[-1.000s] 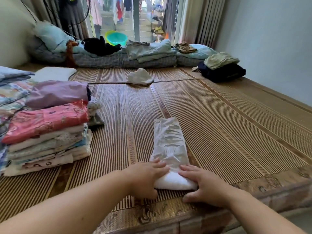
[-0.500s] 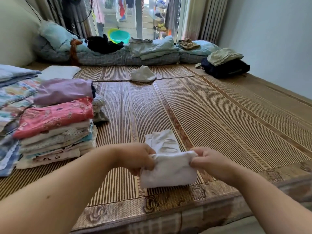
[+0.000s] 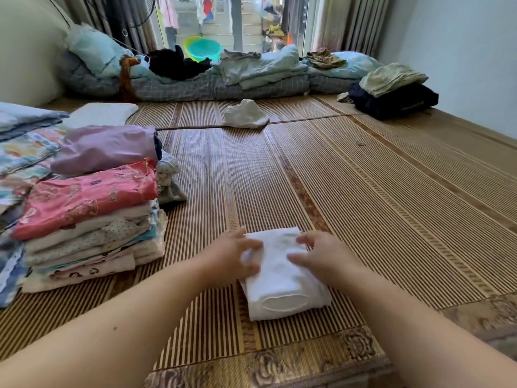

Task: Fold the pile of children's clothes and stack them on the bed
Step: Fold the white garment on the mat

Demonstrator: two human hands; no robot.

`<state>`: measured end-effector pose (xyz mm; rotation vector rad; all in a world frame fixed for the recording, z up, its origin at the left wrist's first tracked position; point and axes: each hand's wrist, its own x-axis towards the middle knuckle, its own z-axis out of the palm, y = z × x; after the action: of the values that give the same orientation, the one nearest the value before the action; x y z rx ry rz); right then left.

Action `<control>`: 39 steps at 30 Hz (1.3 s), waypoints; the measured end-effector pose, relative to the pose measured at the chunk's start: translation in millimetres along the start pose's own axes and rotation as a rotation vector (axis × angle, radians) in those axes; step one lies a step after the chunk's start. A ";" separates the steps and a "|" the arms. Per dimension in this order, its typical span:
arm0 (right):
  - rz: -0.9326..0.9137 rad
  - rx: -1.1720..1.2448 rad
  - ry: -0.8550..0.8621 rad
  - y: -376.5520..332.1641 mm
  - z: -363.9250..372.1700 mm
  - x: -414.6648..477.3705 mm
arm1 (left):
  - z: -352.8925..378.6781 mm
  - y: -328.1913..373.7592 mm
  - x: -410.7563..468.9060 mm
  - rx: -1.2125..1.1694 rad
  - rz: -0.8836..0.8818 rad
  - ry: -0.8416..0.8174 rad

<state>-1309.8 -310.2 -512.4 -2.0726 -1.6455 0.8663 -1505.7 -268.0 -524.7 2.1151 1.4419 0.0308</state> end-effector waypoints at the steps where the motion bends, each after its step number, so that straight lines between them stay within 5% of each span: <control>1: -0.010 -0.086 -0.076 -2.4 3.3 -3.8 | 5.1 -1.6 0.4 0.092 0.026 -0.045; 5: 0.020 -0.250 -0.197 0.7 8.8 -9.8 | 11.6 1.1 -0.8 0.299 0.024 -0.037; 11: 0.089 -0.467 0.142 20.7 -13.3 -16.3 | 9.7 43.0 -33.1 0.535 0.021 -0.132; 14: 0.171 -0.340 0.212 36.4 -14.6 -15.2 | 21.4 51.9 -46.4 0.218 -0.073 -0.202; 16: 0.226 -0.189 0.077 40.0 -11.4 -15.7 | 25.1 45.7 -48.4 -0.034 -0.204 -0.053; 20: 0.182 -0.045 -0.040 38.4 -3.8 -19.2 | 38.3 29.8 -49.0 -0.073 -0.427 0.015; 25: 0.162 0.145 -0.064 34.6 -9.8 -17.7 | 56.4 29.9 -38.7 -0.317 -0.223 0.070; 29: 0.074 0.449 -0.310 34.5 -26.6 -32.2 | 52.4 33.2 -38.6 -0.602 -0.222 0.182; 34: -0.028 0.532 -0.431 38.7 -33.8 -44.5 | 36.0 41.5 -51.9 -1.289 -0.422 -0.043; 39: 0.002 0.587 -0.413 46.0 -27.5 -45.5 | 28.4 39.3 -62.4 -1.419 -0.384 -0.322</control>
<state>-1263.8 -363.3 -509.1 -1.5544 -1.3327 1.6313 -1489.1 -344.2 -511.9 0.6448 1.0353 0.4081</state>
